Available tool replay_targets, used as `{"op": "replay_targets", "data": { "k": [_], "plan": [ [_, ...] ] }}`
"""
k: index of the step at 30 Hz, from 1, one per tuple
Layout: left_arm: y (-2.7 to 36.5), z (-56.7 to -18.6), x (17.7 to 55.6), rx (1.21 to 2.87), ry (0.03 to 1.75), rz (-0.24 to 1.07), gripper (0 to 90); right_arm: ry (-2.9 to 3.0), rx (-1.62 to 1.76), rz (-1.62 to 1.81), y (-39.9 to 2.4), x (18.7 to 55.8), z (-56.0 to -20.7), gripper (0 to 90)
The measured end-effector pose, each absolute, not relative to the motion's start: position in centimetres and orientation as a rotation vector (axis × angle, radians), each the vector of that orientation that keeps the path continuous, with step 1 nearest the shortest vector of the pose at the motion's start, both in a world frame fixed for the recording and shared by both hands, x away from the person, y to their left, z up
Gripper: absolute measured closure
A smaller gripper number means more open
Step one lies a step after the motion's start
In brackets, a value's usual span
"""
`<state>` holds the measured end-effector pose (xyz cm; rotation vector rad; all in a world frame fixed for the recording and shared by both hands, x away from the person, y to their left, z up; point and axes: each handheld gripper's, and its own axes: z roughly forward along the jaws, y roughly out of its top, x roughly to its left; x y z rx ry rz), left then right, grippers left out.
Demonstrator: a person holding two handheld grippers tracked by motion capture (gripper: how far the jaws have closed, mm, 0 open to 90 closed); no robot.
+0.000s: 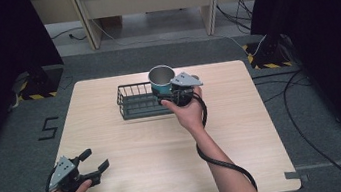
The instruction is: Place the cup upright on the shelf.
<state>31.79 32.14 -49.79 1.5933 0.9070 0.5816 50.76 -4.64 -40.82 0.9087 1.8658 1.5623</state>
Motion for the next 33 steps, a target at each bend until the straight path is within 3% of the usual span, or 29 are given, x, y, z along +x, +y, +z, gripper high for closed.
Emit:
{"op": "replay_targets", "data": {
  "k": [33],
  "plan": [
    [32.2,-49.8,31.8,1.587,0.908,0.579,15.5,1.868,0.977,1.532,-3.4,54.4,-40.8,17.8]
  ]
}}
